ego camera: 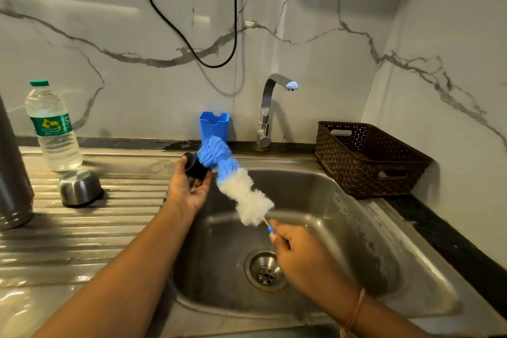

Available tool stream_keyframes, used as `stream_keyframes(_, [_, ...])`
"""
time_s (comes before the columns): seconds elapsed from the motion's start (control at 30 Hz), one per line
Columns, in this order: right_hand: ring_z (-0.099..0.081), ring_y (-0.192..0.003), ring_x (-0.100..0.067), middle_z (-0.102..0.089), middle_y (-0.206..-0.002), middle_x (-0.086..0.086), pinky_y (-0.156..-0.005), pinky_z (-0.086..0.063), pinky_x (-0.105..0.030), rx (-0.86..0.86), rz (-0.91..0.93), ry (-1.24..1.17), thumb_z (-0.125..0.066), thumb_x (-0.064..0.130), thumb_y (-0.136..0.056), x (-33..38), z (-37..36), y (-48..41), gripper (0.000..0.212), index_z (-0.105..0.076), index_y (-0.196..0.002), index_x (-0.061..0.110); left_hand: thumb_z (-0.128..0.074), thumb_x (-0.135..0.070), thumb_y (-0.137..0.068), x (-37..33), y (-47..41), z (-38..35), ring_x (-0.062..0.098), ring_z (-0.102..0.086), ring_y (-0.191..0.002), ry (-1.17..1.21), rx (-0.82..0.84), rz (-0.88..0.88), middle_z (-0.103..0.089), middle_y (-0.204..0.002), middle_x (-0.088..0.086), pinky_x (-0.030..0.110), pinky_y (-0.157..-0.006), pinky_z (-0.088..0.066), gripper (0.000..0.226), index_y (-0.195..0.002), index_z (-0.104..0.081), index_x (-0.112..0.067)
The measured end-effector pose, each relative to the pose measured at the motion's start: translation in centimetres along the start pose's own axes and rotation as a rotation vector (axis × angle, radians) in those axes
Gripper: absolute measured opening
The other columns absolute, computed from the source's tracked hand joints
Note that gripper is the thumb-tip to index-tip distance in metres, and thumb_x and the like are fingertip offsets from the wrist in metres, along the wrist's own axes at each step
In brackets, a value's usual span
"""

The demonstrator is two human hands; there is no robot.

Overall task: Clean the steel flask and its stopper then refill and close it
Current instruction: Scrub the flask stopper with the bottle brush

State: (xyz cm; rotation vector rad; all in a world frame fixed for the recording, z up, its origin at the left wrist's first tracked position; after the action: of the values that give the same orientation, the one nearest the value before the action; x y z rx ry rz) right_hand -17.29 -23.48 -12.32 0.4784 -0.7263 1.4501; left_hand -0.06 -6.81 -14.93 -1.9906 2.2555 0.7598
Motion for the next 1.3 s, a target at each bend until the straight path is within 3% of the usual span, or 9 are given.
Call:
stream_keyframes(0.13, [-0.052, -0.121, -0.013, -0.054, -0.136, 0.003, -0.095, -0.036, -0.016, -0.036, -0.062, -0.02, -0.042, 0.021, -0.1, -0.8, 0.9, -1.6, 0.039, -0.046, -0.139, 0.017, -0.07, -0.023, -0.083, 1.4, 0.6, -0.3, 0.024, -0.064, -0.096, -0.148, 0.057, 0.093, -0.061, -0.109, 0.013, 0.032, -0.085, -0.054, 0.036, -0.112, -0.056, -0.006])
stream_keyframes(0.23, [-0.055, -0.113, -0.014, -0.053, -0.137, 0.002, -0.092, -0.04, -0.02, -0.079, -0.076, -0.044, -0.043, 0.018, -0.099, -0.6, 2.2, -3.3, 0.039, -0.047, -0.138, 0.016, -0.065, -0.03, -0.082, 3.2, 1.6, -1.0, 0.013, -0.054, -0.074, -0.383, 0.099, 0.176, -0.061, -0.089, 0.005, 0.023, -0.069, -0.044, 0.028, -0.1, -0.058, -0.011])
stream_keyframes(0.43, [-0.047, -0.128, -0.01, -0.051, -0.139, 0.006, -0.101, -0.031, -0.015, -0.056, -0.009, 0.05, -0.042, 0.025, -0.1, -0.2, 0.8, -1.5, 0.041, -0.043, -0.141, 0.02, -0.071, -0.021, -0.081, 1.5, 0.2, -0.5, 0.024, -0.064, -0.1, -0.118, 0.048, 0.094, -0.062, -0.113, 0.014, 0.031, -0.085, -0.055, 0.046, -0.12, -0.054, -0.004])
stream_keyframes(0.6, [-0.055, -0.118, -0.014, -0.059, -0.131, 0.004, -0.101, -0.042, -0.028, -0.034, 0.02, 0.136, -0.039, 0.03, -0.099, -0.9, -0.1, 1.1, 0.042, -0.042, -0.141, 0.028, -0.074, -0.017, -0.079, 0.0, -0.4, 0.3, 0.031, -0.064, -0.104, 0.057, -0.028, 0.032, -0.056, -0.123, 0.018, 0.041, -0.088, -0.055, 0.052, -0.123, -0.049, -0.004])
stream_keyframes(0.87, [-0.055, -0.119, -0.017, -0.058, -0.132, 0.0, -0.102, -0.042, -0.031, -0.141, 0.019, 0.155, -0.04, 0.027, -0.1, -1.1, 2.7, -1.2, 0.041, -0.043, -0.141, 0.023, -0.065, -0.024, -0.083, 3.2, 2.1, -1.1, 0.023, -0.06, -0.091, -0.298, 0.116, 0.236, -0.061, -0.099, 0.014, 0.03, -0.091, -0.049, 0.032, -0.106, -0.056, -0.004])
stream_keyframes(1.0, [-0.055, -0.119, -0.019, -0.059, -0.131, -0.002, -0.103, -0.042, -0.035, -0.121, 0.036, 0.152, -0.04, 0.027, -0.099, -1.2, 2.4, -1.5, 0.041, -0.043, -0.141, 0.025, -0.066, -0.016, -0.083, 3.1, 2.4, -2.2, 0.03, -0.064, -0.102, -0.149, 0.143, 0.216, -0.06, -0.117, 0.02, 0.041, -0.083, -0.057, 0.043, -0.12, -0.05, 0.0])
stream_keyframes(1.1, [-0.063, -0.104, -0.018, -0.068, -0.115, -0.003, -0.091, -0.048, -0.031, -0.103, 0.105, 0.181, -0.035, 0.034, -0.099, -0.9, 1.6, 0.4, 0.042, -0.042, -0.141, 0.031, -0.062, -0.021, -0.088, 1.8, 1.0, -1.3, 0.029, -0.065, -0.102, -0.1, 0.098, 0.155, -0.06, -0.123, 0.018, 0.038, -0.077, -0.059, 0.047, -0.129, -0.05, -0.003])
stream_keyframes(1.17, [-0.065, -0.087, -0.023, -0.071, -0.095, -0.006, -0.072, -0.045, -0.028, -0.115, 0.167, 0.268, -0.026, 0.04, -0.092, -0.9, 1.4, 1.5, 0.051, -0.041, -0.141, 0.033, -0.058, -0.025, -0.092, 1.4, 0.6, -0.9, 0.027, -0.065, -0.101, -0.127, 0.089, 0.133, -0.063, -0.117, 0.017, 0.037, -0.077, -0.057, 0.042, -0.128, -0.052, -0.004])
stream_keyframes(1.3, [-0.054, -0.041, -0.014, -0.058, -0.053, 0.002, -0.038, -0.034, -0.025, -0.187, 0.328, 0.623, -0.053, 0.025, -0.073, -0.9, 1.9, 2.6, 0.05, -0.063, -0.122, 0.027, -0.052, -0.03, -0.096, 1.1, 0.8, -0.9, 0.025, -0.065, -0.095, -0.154, 0.091, 0.122, -0.064, -0.108, 0.016, 0.038, -0.083, -0.054, 0.041, -0.129, -0.052, -0.007])
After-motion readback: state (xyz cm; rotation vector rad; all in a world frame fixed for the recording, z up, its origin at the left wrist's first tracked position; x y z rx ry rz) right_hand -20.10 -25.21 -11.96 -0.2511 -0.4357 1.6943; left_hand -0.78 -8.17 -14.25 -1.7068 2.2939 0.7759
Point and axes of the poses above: each hand's wrist, its own y-axis away from the middle knuckle, its own z-axis out of the back of the hand, x = y × z, the point moved 6 cm from there along -y, towards the middle knuckle
